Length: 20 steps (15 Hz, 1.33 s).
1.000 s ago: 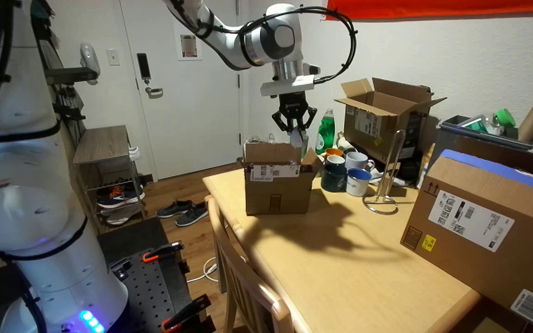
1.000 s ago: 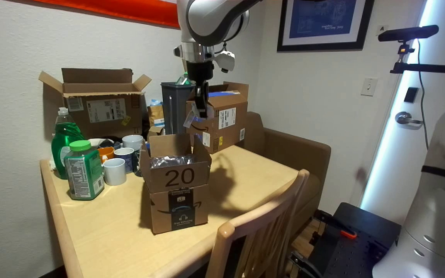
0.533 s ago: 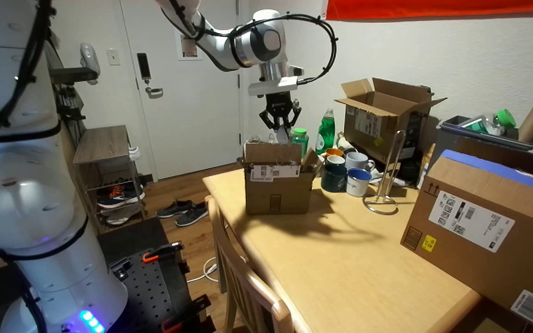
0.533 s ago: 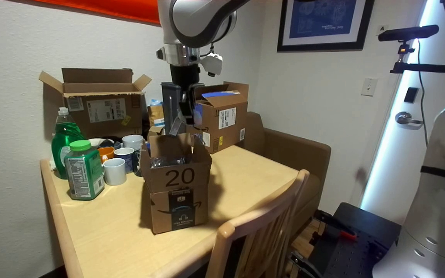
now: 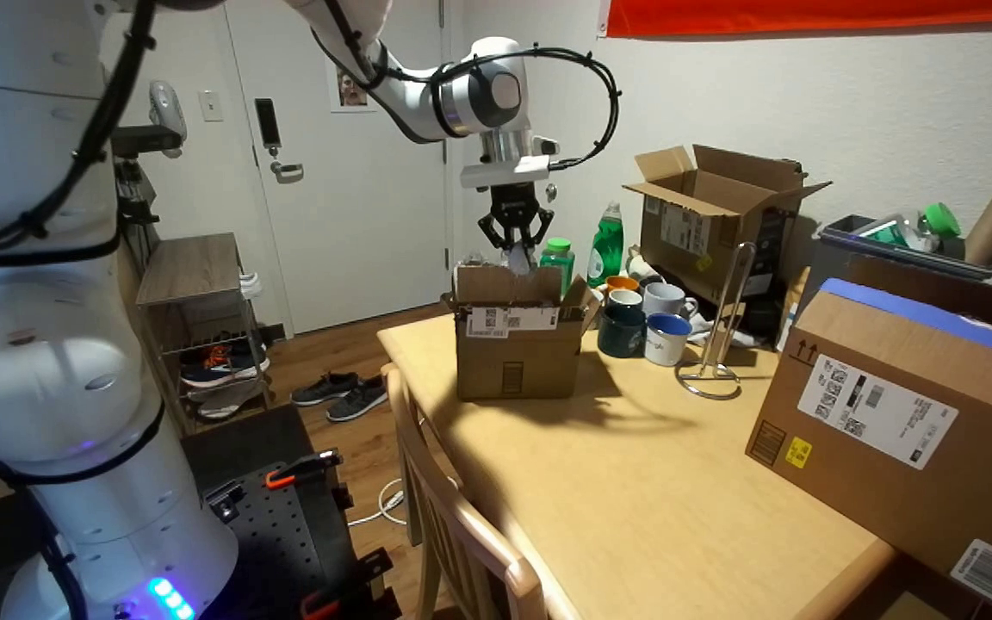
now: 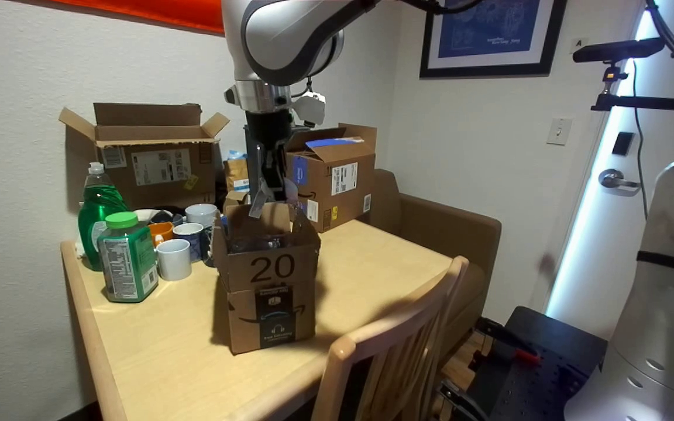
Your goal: Put the white thing on the table in the box on the left
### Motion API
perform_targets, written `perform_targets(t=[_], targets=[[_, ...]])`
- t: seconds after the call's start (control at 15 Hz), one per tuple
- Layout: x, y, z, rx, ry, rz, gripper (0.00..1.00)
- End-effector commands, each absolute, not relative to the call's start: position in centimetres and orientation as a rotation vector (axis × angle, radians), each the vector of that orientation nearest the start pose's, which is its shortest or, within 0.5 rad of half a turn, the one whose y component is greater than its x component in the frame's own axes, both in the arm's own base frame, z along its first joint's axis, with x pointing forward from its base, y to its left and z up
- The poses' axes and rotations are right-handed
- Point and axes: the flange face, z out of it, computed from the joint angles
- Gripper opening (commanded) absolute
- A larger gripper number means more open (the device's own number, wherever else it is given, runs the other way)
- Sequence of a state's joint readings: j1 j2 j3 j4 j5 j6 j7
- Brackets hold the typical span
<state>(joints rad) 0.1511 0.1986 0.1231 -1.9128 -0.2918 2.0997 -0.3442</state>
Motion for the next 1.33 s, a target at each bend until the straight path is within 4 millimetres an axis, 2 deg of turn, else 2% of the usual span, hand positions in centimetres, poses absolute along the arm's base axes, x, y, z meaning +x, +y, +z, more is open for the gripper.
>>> perform_targets(t=[0.0,0.4,0.67,0.93,1.27], targets=[[59.6,15.9,38.6,-3.121,-1.232,0.065,0.05],[60.5,16.8,36.9,-3.082,-1.256,0.024,0.05],[61.1,16.7,35.4,-3.032,-1.25,-0.021,0.05],[60.9,15.0,33.4,-3.028,-1.169,-0.021,0.05],[59.5,12.5,30.9,-3.036,-1.105,0.006,0.05]])
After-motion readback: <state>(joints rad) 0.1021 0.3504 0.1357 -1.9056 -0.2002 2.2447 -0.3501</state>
